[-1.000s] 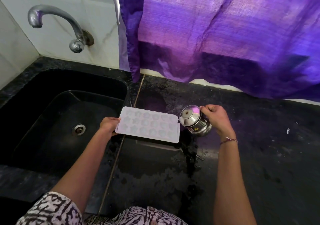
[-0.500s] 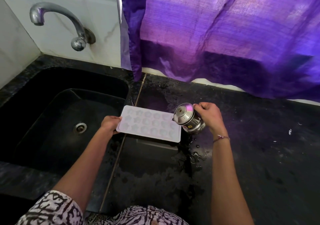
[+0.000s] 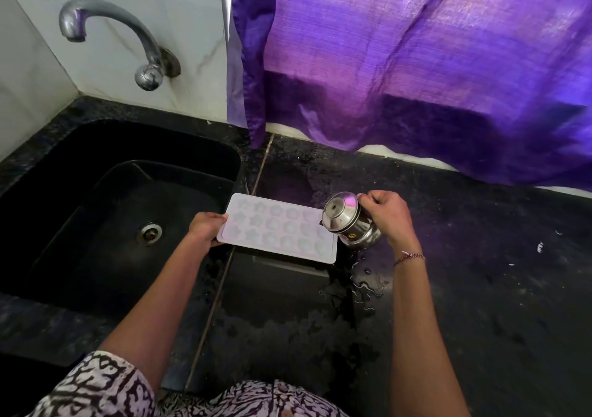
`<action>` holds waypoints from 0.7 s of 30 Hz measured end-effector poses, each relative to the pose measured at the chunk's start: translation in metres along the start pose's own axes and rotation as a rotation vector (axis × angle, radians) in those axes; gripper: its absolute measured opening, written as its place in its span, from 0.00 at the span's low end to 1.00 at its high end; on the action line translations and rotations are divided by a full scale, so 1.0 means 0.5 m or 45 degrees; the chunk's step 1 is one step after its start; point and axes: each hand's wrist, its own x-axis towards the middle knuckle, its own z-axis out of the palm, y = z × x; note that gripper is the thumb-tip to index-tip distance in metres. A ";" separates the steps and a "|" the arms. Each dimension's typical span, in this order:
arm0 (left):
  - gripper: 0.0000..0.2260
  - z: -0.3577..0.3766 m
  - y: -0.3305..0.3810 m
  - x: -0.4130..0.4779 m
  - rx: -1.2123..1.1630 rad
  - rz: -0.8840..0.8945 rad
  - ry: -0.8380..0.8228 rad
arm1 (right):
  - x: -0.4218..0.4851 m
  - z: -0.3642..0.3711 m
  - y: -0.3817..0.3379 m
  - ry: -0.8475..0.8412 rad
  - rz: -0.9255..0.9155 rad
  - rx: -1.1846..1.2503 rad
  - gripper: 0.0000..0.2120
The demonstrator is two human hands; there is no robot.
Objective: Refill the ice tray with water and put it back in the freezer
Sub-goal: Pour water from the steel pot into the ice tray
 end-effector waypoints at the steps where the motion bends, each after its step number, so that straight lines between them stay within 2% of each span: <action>1: 0.10 0.000 0.000 0.001 0.001 0.000 0.000 | 0.000 0.001 -0.001 -0.003 -0.004 -0.002 0.21; 12: 0.07 -0.001 -0.010 0.019 -0.037 0.000 -0.011 | 0.003 0.010 -0.023 0.003 -0.052 0.174 0.20; 21: 0.08 -0.002 -0.019 0.031 -0.085 0.005 -0.035 | -0.003 0.051 -0.054 0.005 -0.079 0.112 0.20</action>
